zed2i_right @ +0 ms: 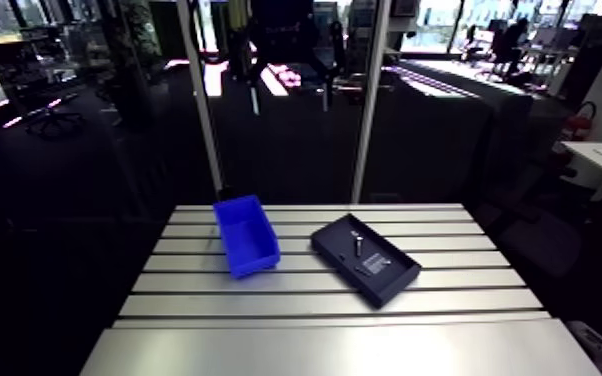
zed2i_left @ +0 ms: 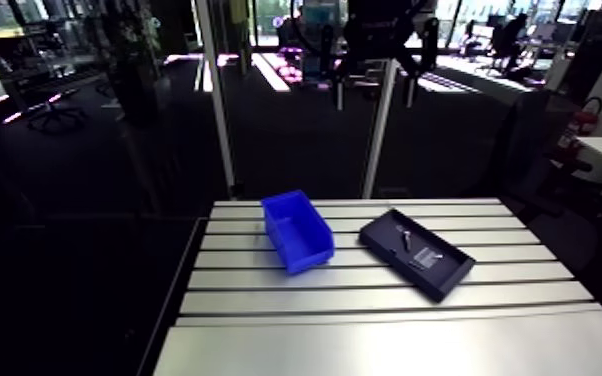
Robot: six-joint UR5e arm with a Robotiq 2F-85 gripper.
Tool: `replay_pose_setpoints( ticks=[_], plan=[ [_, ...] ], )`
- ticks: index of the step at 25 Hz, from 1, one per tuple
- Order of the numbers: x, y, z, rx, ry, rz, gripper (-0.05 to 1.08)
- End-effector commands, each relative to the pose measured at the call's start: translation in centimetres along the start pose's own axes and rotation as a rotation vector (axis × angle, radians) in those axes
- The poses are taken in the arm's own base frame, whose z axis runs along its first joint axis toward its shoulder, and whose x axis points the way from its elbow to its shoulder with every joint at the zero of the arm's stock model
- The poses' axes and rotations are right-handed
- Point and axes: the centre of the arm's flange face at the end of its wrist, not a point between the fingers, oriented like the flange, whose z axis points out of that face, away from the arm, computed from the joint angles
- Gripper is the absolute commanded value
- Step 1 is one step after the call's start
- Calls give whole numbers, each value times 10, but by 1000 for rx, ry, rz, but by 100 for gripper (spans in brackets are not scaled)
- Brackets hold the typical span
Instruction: Pick up the M10 bolt from the tray and put it into the blue bin.
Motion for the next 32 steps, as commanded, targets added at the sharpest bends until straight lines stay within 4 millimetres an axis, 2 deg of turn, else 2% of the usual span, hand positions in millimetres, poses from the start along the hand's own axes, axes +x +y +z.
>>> replay_pose_setpoints(
  ticks=[1, 14, 18, 23, 25, 27, 32],
  plan=[
    [5, 9, -13, -16, 28, 15, 1],
    [5, 9, -13, -17, 28, 13, 1],
    [12, 11, -14, -17, 33, 18, 1],
    [24, 49, -10, -9, 55, 88, 1],
    [37, 74, 4, -2, 54, 131, 1],
    [40, 90, 12, 4, 53, 160, 1],
    [50, 98, 41, 20, 102, 182, 1]
  ],
)
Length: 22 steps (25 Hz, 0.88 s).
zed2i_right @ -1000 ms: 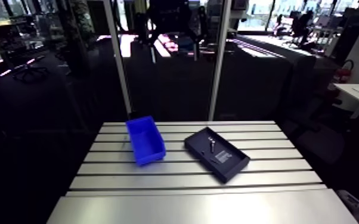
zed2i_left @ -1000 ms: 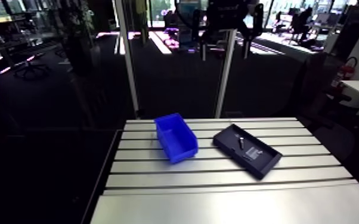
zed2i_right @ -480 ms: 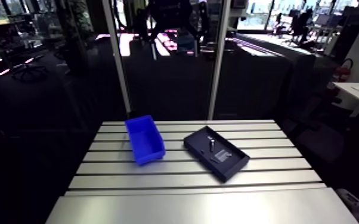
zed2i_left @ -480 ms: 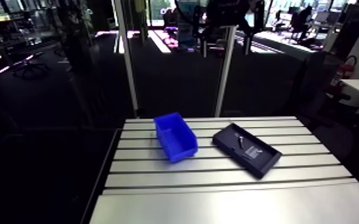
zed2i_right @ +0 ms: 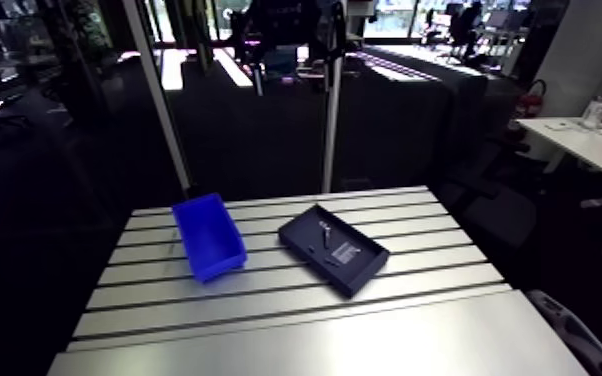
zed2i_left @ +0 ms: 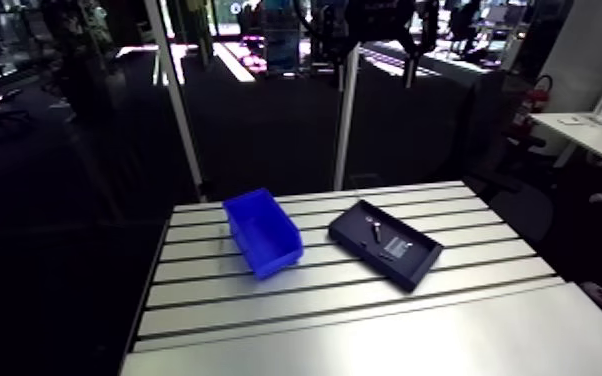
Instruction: Pick up the M10 bolt from the tray and put it into the blue bin.
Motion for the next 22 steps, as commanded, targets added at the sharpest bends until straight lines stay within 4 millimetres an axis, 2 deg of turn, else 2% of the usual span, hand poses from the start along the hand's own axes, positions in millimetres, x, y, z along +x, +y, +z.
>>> replay_pose_setpoints(
  ticks=[1, 7, 8, 12, 22],
  plan=[
    [19, 23, 48, 29, 33, 53, 1],
    [34, 19, 101, 76, -50, -2, 1],
    [37, 24, 107, 90, -59, -13, 1],
    [44, 46, 120, 114, -62, -9, 1],
    [44, 46, 174, 107, -70, -30, 1]
  ],
)
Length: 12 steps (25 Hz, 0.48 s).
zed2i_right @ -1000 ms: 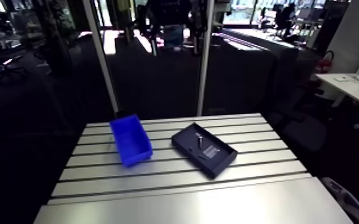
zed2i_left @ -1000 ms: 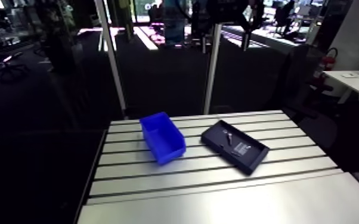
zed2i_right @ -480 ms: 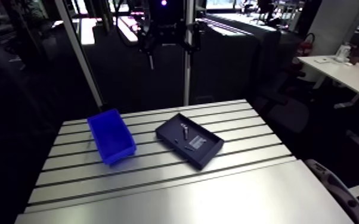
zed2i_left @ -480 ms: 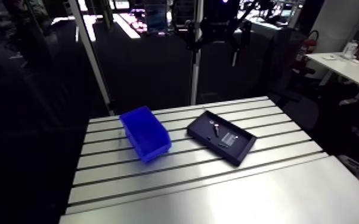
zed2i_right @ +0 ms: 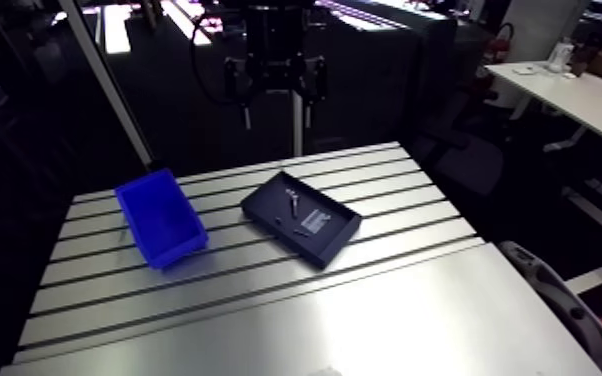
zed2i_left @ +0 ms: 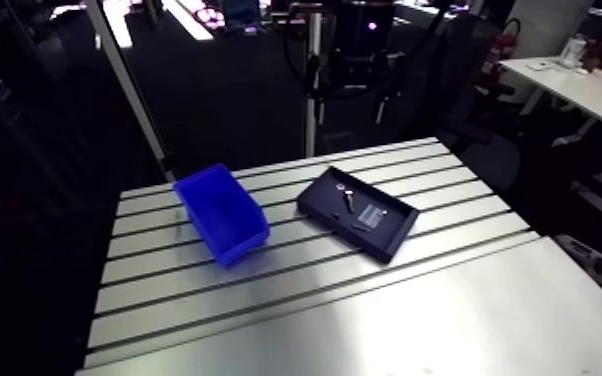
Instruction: Pick up the M10 bolt from the tray and put it into the blue bin.
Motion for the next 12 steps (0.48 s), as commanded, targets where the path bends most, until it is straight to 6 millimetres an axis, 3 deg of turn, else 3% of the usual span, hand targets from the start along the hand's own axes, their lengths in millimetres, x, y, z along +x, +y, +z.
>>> replay_pose_setpoints(
  ticks=[1, 9, 12],
  plan=[
    [1, 4, 29, -4, -24, 1, 1],
    [1, 6, 54, -31, -31, 15, 2],
    [1, 7, 67, -41, -34, 16, 11]
  ],
)
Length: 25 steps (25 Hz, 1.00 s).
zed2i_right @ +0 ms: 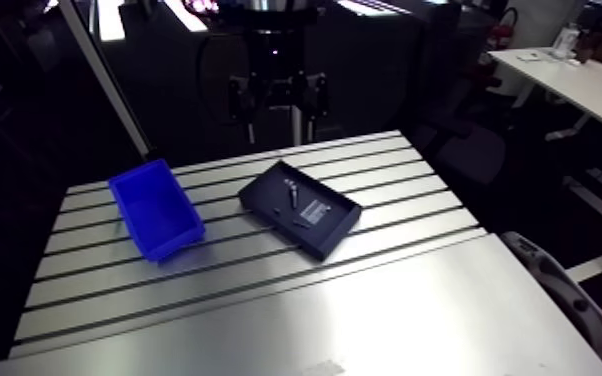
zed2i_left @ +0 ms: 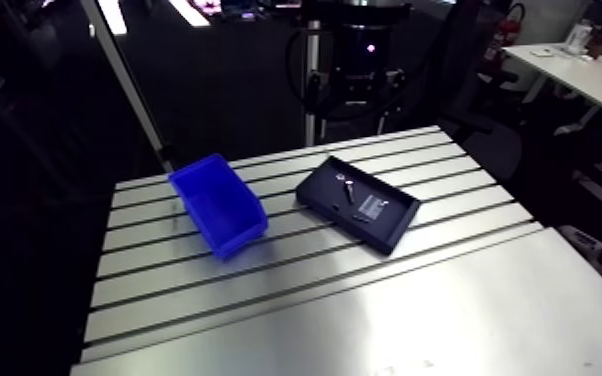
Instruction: Pick up the M10 bolt from the tray and put it into the blue bin.
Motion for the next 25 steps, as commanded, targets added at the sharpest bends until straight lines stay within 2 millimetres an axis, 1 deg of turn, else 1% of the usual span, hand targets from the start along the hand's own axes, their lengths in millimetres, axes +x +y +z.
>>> replay_pose_setpoints(
  ticks=[1, 3, 5, 7, 19, 22, 25],
  plan=[
    [1, 2, 29, -25, -8, 6, 15],
    [0, 2, 35, -25, -11, 6, 23],
    [1, 2, 41, -24, -18, 6, 28],
    [0, 3, 45, -23, -24, 7, 36],
    [-7, 3, 58, -20, -35, 7, 41],
    [-6, 4, 59, -24, -15, -1, 41],
    [-6, 11, 60, -21, -17, 6, 41]
  ],
)
